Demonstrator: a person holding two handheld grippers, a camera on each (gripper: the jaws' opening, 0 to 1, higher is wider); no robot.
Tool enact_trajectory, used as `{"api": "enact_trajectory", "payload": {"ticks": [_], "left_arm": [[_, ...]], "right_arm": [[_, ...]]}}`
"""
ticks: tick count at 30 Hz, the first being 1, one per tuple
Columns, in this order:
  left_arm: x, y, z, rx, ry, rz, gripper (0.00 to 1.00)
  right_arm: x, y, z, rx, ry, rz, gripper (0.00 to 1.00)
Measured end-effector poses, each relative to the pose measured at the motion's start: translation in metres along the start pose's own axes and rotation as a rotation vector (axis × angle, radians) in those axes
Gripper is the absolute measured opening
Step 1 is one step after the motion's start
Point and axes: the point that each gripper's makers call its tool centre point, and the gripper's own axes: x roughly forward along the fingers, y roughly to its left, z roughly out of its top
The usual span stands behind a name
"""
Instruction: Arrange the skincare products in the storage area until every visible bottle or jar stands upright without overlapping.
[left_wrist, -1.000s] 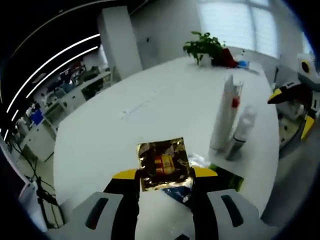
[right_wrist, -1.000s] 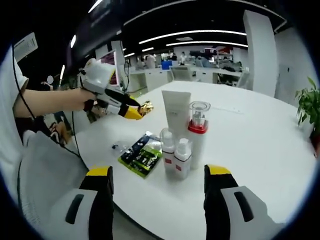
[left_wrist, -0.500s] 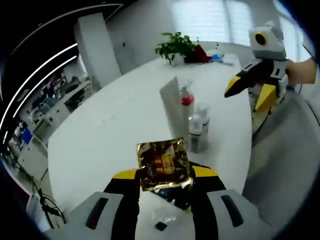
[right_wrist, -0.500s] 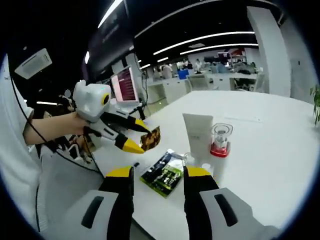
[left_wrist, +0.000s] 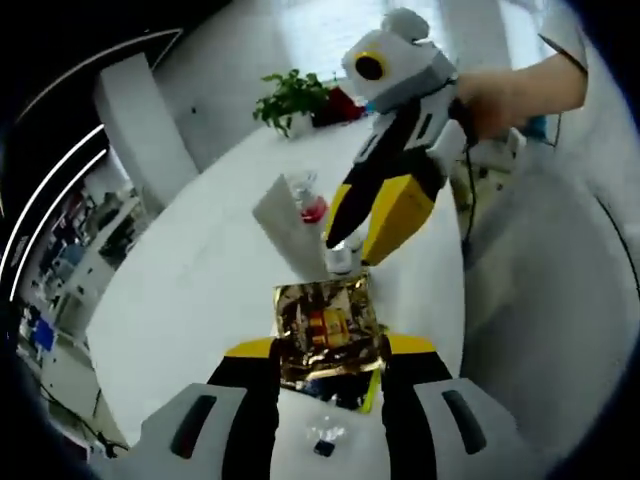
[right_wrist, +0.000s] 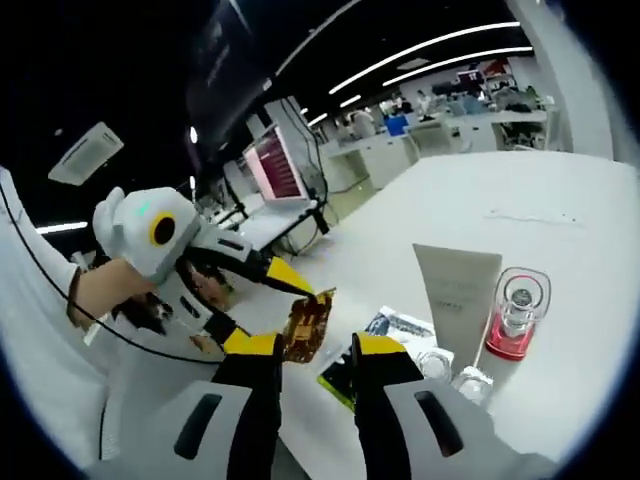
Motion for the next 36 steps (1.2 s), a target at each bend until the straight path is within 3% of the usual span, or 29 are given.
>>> {"api": "enact_trajectory", "payload": {"ticks": [2, 3, 5, 7, 9, 11, 16, 21, 25, 26, 29, 32, 36], "left_arm": [[-0.001, -0.005, 0.001, 0.025, 0.007, -0.017, 0.38], [-0.002, -0.009, 0.002, 0.039, 0.010, -0.034, 0.38], [-0.003, -0.015, 0.004, 0.065, 0.008, -0.060, 0.38], [-0.004, -0.019, 0.005, 0.074, 0.004, -0.075, 0.38], [-0.005, -0.021, 0.006, 0.084, 0.001, -0.089, 0.38], [-0.007, -0.024, 0.008, 0.098, -0.010, -0.108, 0.38], [-0.010, -0.028, 0.008, 0.119, -0.021, -0.142, 0.38], [-0.015, -0.024, 0.008, 0.118, -0.042, -0.146, 0.38], [-0.021, -0.016, 0.010, 0.055, -0.096, -0.123, 0.38], [-0.024, -0.014, 0.009, -0.007, -0.111, -0.122, 0.41], [-0.032, -0.007, 0.005, -0.082, -0.165, -0.098, 0.60], [-0.042, -0.007, -0.007, -0.199, -0.187, -0.102, 0.54], [-0.052, -0.004, -0.015, -0.453, -0.290, -0.112, 0.48]], "right_arm": [[0.003, -0.005, 0.000, -0.002, 0.002, -0.010, 0.25], [0.005, 0.000, -0.005, 0.036, 0.033, 0.027, 0.23], [0.008, 0.004, -0.005, 0.063, 0.025, 0.045, 0.22], [0.012, 0.016, -0.012, 0.121, 0.066, 0.106, 0.25], [0.017, 0.017, -0.018, 0.111, 0.089, 0.096, 0.27], [0.020, 0.019, -0.022, 0.120, 0.101, 0.104, 0.22], [0.021, 0.019, -0.020, 0.163, 0.075, 0.105, 0.04], [0.022, 0.029, -0.016, 0.217, 0.034, 0.106, 0.01], [0.023, 0.030, -0.016, 0.224, 0.008, 0.079, 0.01], [0.023, 0.028, -0.015, 0.243, -0.003, 0.064, 0.01], [0.023, 0.031, -0.010, 0.279, -0.056, 0.052, 0.01], [0.024, 0.033, -0.009, 0.284, -0.077, 0.038, 0.01], [0.025, 0.038, -0.002, 0.337, -0.138, 0.055, 0.01]]}}
